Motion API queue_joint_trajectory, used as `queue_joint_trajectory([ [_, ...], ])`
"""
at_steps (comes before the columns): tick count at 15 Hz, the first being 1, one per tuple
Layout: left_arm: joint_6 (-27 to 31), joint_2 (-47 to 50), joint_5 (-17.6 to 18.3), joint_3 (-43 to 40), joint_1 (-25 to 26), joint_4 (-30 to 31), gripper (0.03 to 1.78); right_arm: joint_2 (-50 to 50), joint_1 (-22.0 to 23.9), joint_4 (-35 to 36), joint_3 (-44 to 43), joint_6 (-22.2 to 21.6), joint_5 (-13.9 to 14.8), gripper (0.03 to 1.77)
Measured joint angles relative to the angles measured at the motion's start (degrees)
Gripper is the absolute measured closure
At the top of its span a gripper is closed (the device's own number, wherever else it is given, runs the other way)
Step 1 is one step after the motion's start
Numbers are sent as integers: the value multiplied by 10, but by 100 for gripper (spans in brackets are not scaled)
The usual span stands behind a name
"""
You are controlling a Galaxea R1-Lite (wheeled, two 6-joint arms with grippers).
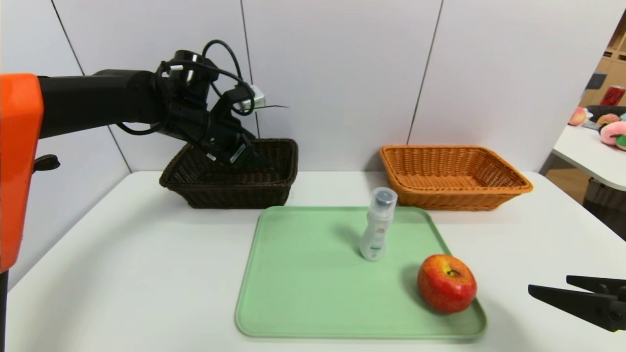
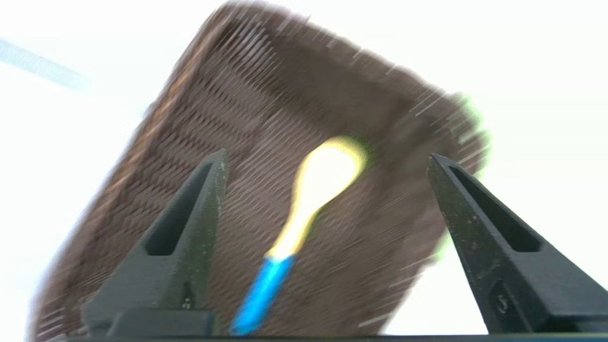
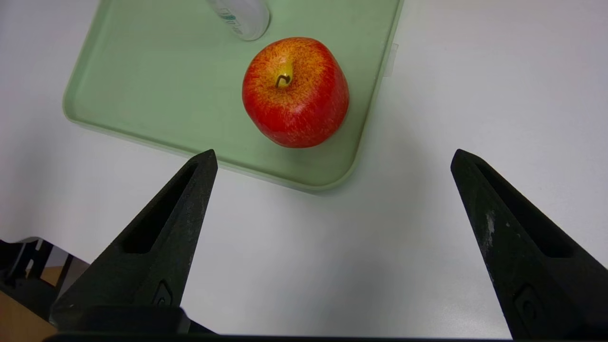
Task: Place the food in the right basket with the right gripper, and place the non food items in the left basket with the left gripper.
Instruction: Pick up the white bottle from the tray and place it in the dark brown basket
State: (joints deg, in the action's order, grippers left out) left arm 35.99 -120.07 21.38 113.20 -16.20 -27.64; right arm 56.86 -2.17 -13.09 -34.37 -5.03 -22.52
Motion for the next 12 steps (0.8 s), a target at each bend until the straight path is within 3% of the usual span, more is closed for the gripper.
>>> queue_joint_trajectory([
  [8,-196,55,3,-24,-86,-7,18,-17,0,0,-1,-9,1,10],
  [12,-209,86,31,-101,-115,5,15,-26,0,0,0,-10,0,10],
])
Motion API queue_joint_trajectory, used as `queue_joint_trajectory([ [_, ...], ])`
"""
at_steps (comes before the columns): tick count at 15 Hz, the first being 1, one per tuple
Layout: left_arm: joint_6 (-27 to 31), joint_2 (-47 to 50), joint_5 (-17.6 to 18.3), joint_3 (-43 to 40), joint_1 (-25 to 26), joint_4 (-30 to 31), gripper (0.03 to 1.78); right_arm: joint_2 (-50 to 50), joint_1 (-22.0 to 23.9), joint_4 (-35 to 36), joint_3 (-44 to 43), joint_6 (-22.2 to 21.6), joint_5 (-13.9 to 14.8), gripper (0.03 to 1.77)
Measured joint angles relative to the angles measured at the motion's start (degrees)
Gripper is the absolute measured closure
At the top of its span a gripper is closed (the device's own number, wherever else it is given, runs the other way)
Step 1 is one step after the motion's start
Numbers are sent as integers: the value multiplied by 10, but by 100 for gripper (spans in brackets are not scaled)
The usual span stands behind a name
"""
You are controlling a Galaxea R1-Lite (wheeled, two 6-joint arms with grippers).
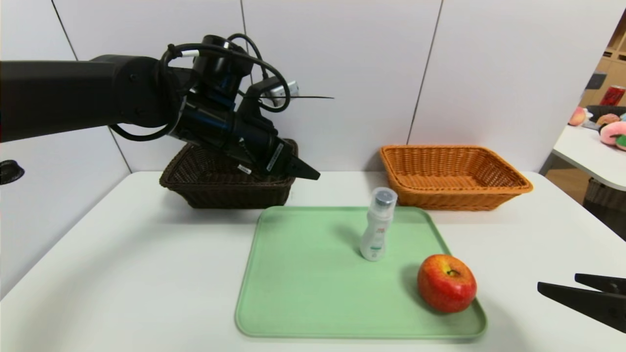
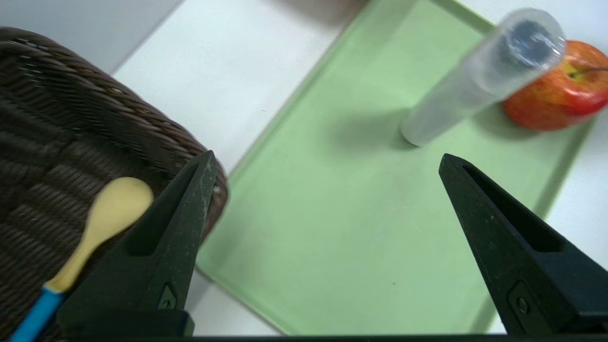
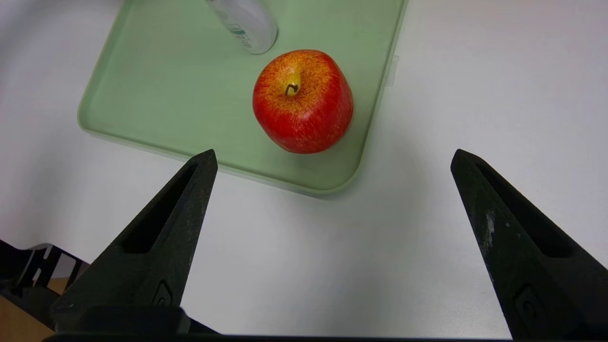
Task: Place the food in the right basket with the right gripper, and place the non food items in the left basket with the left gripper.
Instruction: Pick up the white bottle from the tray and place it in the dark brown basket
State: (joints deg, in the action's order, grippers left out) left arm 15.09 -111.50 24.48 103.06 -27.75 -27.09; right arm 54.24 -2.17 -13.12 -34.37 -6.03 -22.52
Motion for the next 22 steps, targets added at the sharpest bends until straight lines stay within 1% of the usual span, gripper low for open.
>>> queue_joint_trajectory([
  [2,0,20,24,-57,-12,32,14,-2,0,0,1,0,0,10],
  [5,3,46,32,-163,-30,129,14,-4,0,0,2,0,1,10],
  [8,3,59,35,-278,-47,265,12,-5,0,-2,4,0,1,10],
  [11,2,53,41,-357,-64,404,12,-5,0,-1,8,0,2,10],
  [12,-3,50,51,-372,-68,435,12,-5,0,-2,9,0,2,10],
  [13,-13,45,61,-381,-71,452,12,-5,0,-2,9,0,2,10],
  [14,-23,40,65,-387,-74,456,12,-5,0,-2,9,0,1,10],
  [16,-26,26,67,-389,-76,472,12,-5,0,-1,12,0,2,10],
  [22,-37,-39,68,-384,-88,592,12,-5,0,-1,13,1,1,10],
])
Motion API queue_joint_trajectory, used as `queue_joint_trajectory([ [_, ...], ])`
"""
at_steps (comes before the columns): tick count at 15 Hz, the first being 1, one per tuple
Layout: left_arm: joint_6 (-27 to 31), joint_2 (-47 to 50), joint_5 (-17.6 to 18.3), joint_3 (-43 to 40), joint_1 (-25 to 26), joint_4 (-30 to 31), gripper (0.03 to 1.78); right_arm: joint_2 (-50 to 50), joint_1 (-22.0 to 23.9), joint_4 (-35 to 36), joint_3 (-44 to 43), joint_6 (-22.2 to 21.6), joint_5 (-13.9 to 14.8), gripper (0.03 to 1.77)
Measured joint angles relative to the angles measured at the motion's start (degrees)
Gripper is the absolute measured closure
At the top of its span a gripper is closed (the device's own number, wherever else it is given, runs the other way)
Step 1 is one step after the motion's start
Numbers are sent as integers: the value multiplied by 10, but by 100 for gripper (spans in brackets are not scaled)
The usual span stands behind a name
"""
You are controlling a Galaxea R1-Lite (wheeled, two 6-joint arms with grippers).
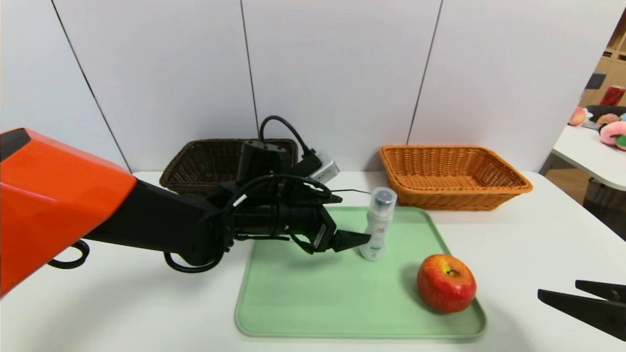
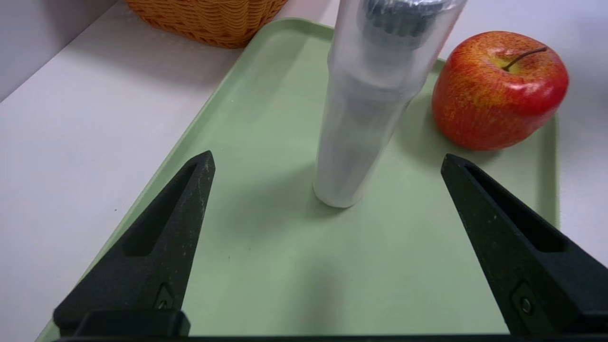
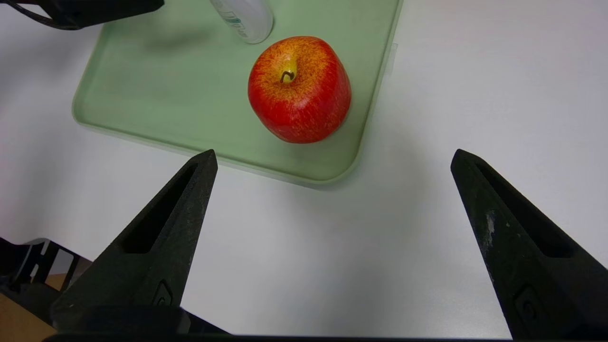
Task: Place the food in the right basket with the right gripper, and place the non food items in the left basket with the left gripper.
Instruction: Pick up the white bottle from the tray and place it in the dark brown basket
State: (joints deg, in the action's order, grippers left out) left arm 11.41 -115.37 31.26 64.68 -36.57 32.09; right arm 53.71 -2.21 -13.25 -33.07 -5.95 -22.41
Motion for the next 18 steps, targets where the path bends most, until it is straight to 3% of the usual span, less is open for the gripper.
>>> queue_joint_trajectory([
  [4,-28,-35,2,19,-16,46,12,0,0,-1,0,0,0,10],
  [18,-38,-83,1,109,-45,45,12,-1,-5,0,2,2,-1,10],
])
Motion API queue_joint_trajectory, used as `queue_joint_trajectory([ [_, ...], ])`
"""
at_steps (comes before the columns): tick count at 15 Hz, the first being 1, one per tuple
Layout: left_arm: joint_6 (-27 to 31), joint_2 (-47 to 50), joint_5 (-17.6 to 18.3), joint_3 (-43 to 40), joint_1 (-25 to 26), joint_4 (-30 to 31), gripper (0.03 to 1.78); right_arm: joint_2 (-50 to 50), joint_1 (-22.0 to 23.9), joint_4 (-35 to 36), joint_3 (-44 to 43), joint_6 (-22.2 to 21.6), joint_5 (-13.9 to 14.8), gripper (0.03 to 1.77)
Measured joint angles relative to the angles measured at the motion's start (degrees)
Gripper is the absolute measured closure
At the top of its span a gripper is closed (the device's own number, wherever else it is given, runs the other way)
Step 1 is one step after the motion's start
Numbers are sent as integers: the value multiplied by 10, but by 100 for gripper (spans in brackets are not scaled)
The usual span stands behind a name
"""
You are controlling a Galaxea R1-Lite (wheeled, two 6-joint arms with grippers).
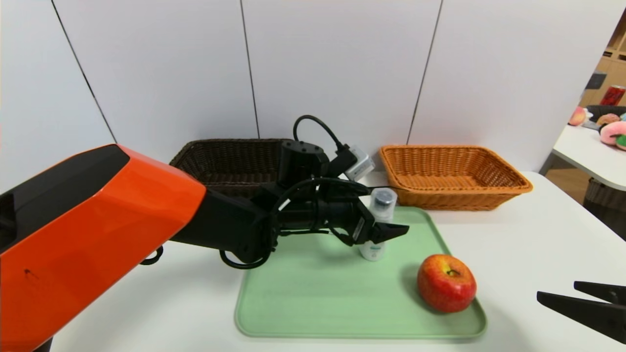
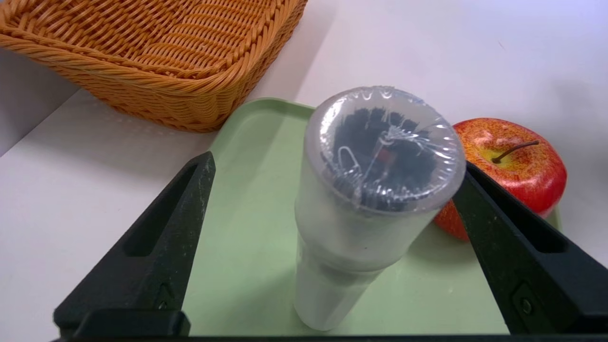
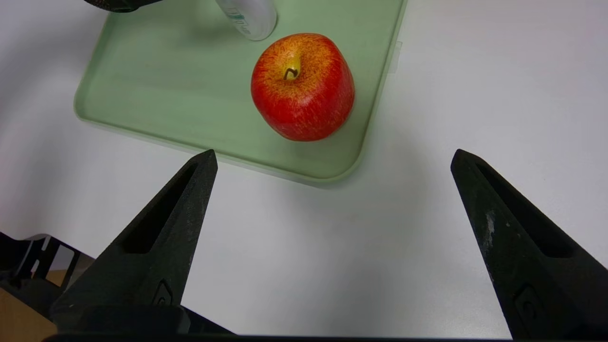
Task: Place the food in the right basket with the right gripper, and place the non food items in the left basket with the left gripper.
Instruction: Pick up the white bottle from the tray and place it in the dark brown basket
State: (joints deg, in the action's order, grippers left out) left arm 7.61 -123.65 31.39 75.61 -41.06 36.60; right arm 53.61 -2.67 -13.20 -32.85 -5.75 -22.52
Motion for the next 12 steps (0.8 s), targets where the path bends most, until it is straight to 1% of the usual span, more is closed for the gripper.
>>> queue_joint_trajectory([
  [7,0,-16,-1,9,-6,15,12,0,-2,0,-3,0,1,10],
  [8,0,-16,-1,9,-6,15,25,0,-2,0,-3,0,1,10],
  [10,1,-17,-1,10,-8,19,58,0,-2,0,-4,0,1,10],
  [12,1,-19,-1,9,-7,19,83,0,-2,-1,-4,0,1,10],
])
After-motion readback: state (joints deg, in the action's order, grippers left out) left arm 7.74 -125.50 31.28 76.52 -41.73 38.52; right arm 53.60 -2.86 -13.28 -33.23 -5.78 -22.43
